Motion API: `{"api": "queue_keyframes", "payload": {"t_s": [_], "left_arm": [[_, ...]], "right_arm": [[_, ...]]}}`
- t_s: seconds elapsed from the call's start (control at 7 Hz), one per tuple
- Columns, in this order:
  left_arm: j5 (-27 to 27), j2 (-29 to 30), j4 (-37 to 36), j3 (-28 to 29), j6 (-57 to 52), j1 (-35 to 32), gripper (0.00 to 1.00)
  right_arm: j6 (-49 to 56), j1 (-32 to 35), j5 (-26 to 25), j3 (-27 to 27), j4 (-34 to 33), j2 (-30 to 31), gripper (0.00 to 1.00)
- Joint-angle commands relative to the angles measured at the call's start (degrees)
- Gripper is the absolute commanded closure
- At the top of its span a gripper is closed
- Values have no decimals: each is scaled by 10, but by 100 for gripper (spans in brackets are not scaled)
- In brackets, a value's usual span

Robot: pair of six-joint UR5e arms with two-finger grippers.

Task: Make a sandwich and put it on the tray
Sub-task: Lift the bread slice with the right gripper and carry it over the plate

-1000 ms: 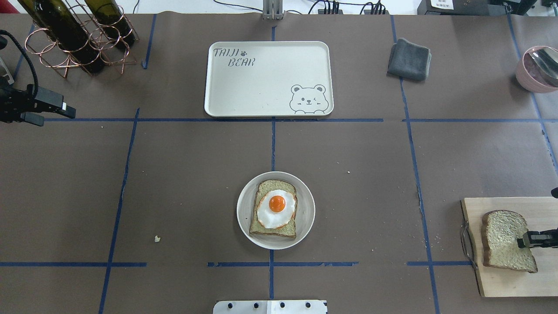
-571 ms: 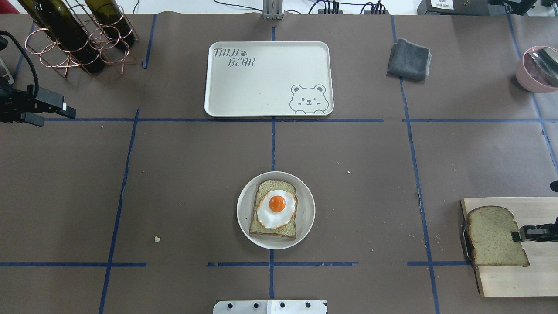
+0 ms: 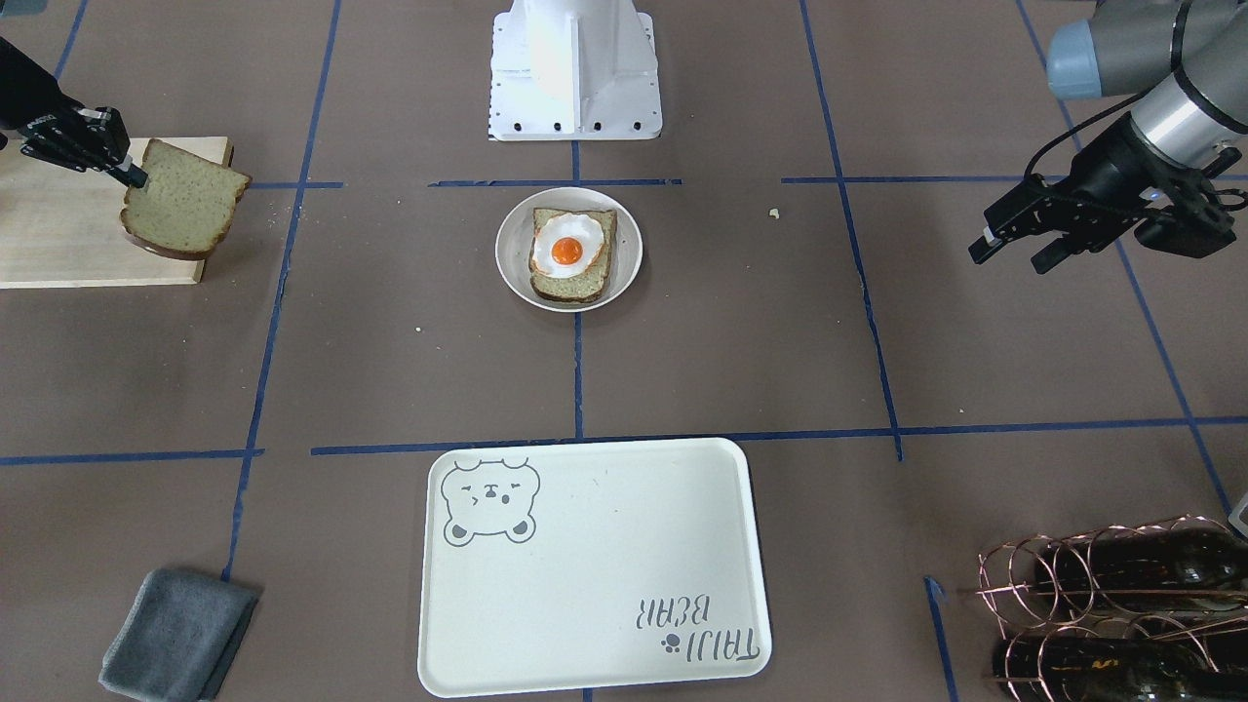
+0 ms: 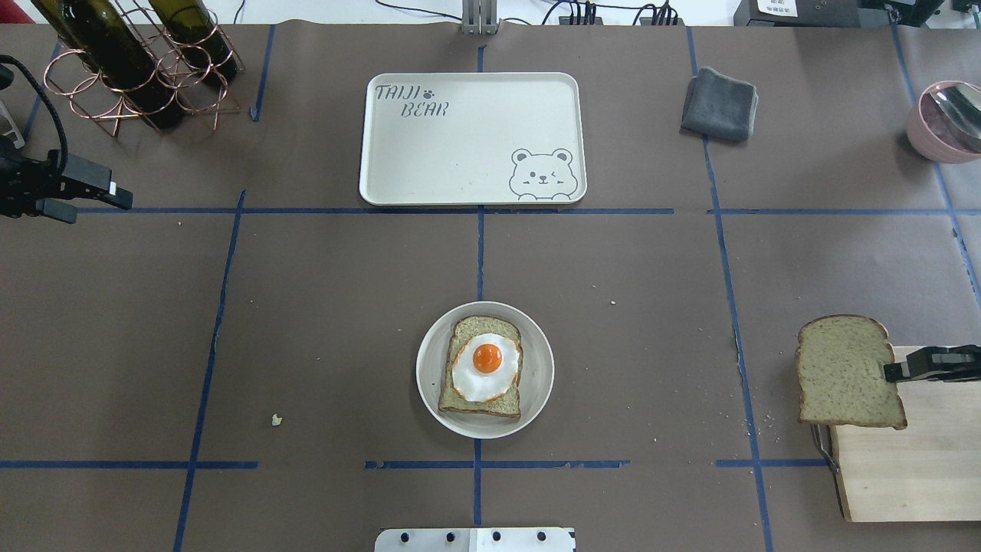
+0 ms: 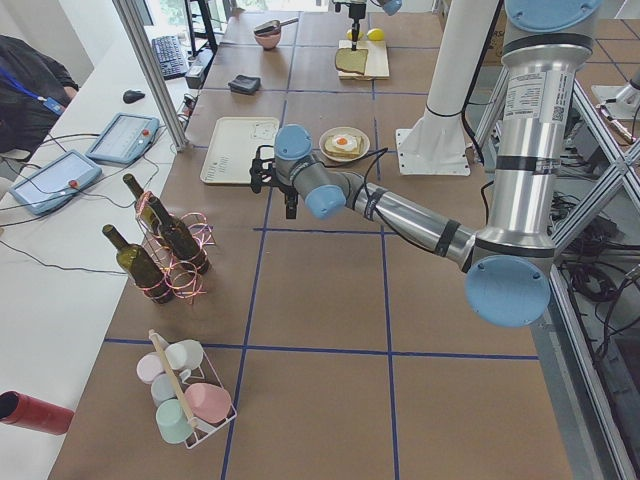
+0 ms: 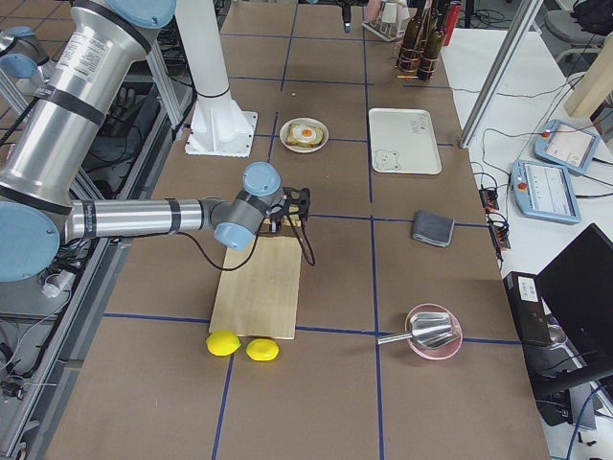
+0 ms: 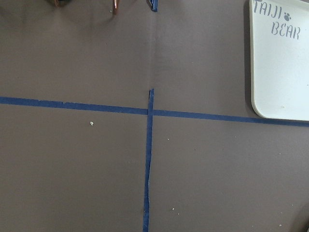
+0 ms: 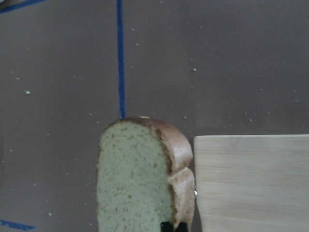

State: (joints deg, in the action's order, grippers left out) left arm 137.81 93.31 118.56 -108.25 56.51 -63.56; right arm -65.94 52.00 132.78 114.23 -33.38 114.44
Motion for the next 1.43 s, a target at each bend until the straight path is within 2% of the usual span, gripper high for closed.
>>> {"api": "queue_keyframes", "payload": {"t_s": [0.0, 0.14, 0.29, 0.43, 0.71, 0.86, 1.0, 1.29], "left_arm": [[0, -1, 0, 1, 1, 0, 0], [0, -1, 0, 3, 2, 1, 0], [0, 0, 0, 4, 2, 2, 0], [0, 0, 0, 6, 2, 2, 0], [0, -1, 1, 10, 3, 2, 0], [0, -1, 1, 10, 3, 2, 0], [0, -1, 1, 11, 3, 2, 0], [0, -1, 1, 14, 3, 2, 0]], "right_arm": [[-60, 27, 37, -1, 0, -100, 100], [-129, 26, 38, -13, -8, -189, 100], [-187, 0, 29, -29, -9, -253, 100], [-197, -48, -15, -33, -9, -271, 100], [-221, -187, -179, -41, -12, -304, 100], [-243, -239, -230, -55, -18, -332, 100], [-243, -277, -278, -58, -62, -368, 100], [-244, -316, -314, -90, -146, -449, 100]]}}
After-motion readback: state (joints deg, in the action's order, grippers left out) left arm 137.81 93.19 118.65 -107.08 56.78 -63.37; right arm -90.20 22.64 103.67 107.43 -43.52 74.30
